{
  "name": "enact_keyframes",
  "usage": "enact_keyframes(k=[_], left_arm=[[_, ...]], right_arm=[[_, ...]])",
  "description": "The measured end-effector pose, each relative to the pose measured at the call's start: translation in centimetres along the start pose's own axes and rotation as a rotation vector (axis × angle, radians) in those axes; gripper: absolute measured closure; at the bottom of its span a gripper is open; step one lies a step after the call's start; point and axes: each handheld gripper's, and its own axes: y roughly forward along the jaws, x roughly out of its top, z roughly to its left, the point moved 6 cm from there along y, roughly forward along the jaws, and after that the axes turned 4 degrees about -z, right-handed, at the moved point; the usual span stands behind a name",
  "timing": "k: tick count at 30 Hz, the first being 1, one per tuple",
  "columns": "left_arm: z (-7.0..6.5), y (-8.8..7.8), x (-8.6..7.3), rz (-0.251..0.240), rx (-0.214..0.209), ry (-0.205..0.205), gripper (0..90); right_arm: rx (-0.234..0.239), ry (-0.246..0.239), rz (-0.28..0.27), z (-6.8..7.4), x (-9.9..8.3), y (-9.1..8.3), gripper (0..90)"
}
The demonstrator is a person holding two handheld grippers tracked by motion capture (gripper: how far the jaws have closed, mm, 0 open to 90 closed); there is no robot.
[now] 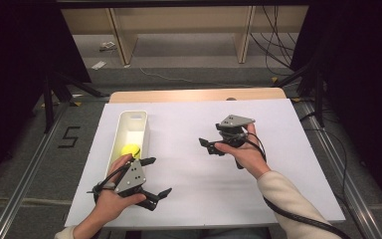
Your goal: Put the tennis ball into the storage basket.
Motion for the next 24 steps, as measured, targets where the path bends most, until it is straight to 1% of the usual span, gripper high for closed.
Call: enact_keyframes(k=[4,5,10,24], left_arm=[[0.0,0.0,0.0,0.000,0.000,-0.005,0.0],[0.0,0.0,0.0,0.001,0.001,-0.004,0.0],[0.0,0.0,0.0,0.000,0.003,-0.004,0.0],[0.1,0.0,0.0,0.001,0.002,-0.006,0.0]], right_arm=[[-0.014,0.009,0.004,-0.5,-0.6,-0.7,15.6],[-0.014,0.017,0.008,-0.5,-0.7,-0.9,15.6],[-0.026,0.019,0.013,-0.9,-1.3,-1.6,15.6],[-0.054,0.041,0.002,-1.8,-2.4,-3.5,15.6]])
